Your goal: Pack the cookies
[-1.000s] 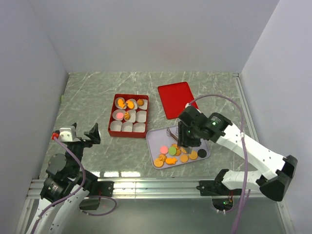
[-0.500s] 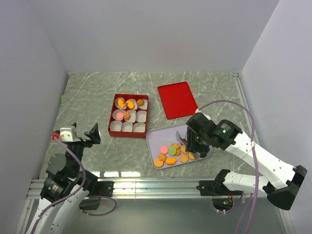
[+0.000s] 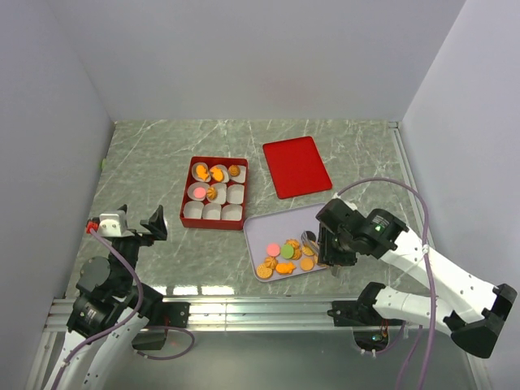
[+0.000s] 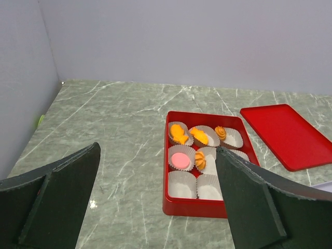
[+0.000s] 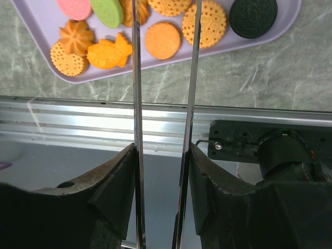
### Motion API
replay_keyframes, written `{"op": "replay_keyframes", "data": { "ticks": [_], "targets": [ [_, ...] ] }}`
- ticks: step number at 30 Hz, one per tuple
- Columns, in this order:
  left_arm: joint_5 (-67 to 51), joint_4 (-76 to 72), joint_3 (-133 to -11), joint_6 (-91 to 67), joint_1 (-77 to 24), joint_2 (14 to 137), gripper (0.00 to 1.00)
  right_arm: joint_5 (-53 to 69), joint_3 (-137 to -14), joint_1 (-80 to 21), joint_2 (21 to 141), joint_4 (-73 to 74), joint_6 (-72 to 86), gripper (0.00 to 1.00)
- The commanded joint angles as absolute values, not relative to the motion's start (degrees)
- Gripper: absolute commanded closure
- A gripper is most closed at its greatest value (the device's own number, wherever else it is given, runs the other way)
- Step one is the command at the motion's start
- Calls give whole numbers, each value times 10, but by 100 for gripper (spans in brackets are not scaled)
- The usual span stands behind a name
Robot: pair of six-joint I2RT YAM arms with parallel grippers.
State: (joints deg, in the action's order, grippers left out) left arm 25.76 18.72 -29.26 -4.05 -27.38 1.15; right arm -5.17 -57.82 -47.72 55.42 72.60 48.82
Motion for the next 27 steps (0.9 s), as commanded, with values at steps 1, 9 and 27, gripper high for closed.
{"op": "replay_keyframes", "data": {
  "ticks": [1, 9, 27],
  "targets": [
    [257, 176, -292, -35, -274, 3, 0, -76, -584, -475, 556, 727, 494, 51],
    [260, 176, -292, -36, -275, 4, 0, -86, -600, -475, 594, 715, 477, 51],
    [264, 175, -292, -38, -274, 4, 1, -78, -629, -475, 655, 697, 457, 54]
  ]
}}
